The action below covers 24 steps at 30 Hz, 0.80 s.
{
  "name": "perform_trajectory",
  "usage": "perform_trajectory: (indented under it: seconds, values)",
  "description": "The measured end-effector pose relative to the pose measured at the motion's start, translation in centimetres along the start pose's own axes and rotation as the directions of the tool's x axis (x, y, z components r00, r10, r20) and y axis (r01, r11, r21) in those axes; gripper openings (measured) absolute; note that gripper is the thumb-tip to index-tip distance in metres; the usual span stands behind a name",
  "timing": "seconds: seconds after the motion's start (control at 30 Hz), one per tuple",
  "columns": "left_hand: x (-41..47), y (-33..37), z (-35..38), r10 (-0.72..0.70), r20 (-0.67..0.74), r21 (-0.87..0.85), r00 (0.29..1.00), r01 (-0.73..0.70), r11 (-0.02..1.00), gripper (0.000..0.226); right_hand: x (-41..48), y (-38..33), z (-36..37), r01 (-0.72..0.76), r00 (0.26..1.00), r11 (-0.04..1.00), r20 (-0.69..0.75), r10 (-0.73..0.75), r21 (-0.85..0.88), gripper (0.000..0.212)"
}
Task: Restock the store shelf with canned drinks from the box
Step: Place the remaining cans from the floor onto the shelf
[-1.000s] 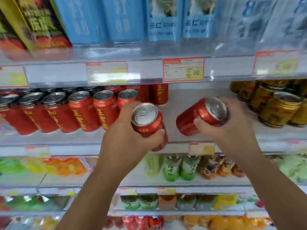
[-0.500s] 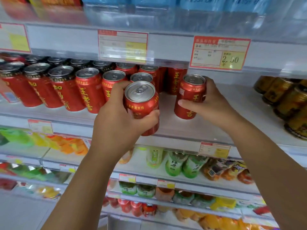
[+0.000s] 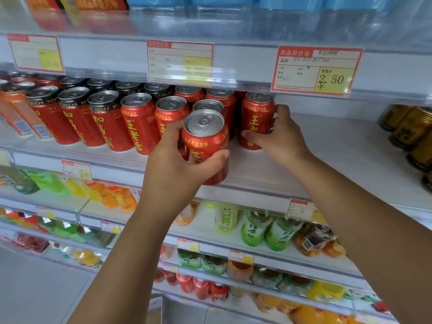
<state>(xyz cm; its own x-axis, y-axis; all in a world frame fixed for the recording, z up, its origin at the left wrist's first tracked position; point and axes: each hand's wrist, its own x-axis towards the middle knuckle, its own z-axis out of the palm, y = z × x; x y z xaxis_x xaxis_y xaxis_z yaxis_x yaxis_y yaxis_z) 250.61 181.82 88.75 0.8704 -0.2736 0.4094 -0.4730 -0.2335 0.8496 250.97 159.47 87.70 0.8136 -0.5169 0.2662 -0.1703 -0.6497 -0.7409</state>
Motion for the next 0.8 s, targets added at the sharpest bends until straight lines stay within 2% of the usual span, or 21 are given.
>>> perform_trajectory:
  seconds: [0.27,0.37,0.4,0.47,0.53,0.57,0.7,0.8]
  values:
    - [0.0,-0.2,-0.1,0.006,0.012,-0.049,1.000,-0.005,0.999,0.064,0.2,-0.3,0.7,-0.045,0.999,0.996,-0.022,0.046,0.074,0.085]
    - [0.2,-0.3,-0.1,0.008,-0.006,-0.053,1.000,-0.009,0.999,0.067,-2.6,-0.7,-0.2,-0.020,0.990,0.995,-0.140,0.034,0.101,0.064]
    - [0.3,-0.4,0.0,0.011,-0.018,-0.047,1.000,-0.012,0.999,0.070,-3.8,-1.0,-0.5,0.014,0.991,0.991,-0.133,0.004,0.133,0.057]
    - [0.7,-0.4,0.5,0.010,-0.023,-0.077,1.000,-0.012,0.997,0.074,-6.6,-1.8,-1.2,0.070,0.996,0.972,0.035,-0.080,0.223,0.060]
    - [0.7,-0.1,1.3,0.005,-0.007,-0.116,1.000,-0.006,0.993,0.076,-8.8,-3.0,-1.4,0.081,0.957,0.949,0.244,-0.160,0.305,0.073]
    - [0.8,0.2,1.8,0.014,-0.002,-0.108,1.000,-0.014,0.994,0.076,-9.4,-3.4,-1.4,0.083,0.943,0.940,0.278,-0.182,0.332,0.076]
    - [0.8,1.0,3.1,0.085,0.085,-0.033,0.993,-0.082,0.996,0.074,-9.2,-3.5,-1.2,0.106,0.984,0.929,0.096,-0.149,0.356,0.070]
    - [0.5,-0.2,2.3,0.074,0.133,-0.049,0.988,-0.068,0.996,0.083,-8.3,-2.7,-1.5,0.080,0.993,0.933,0.049,-0.104,0.351,0.064]
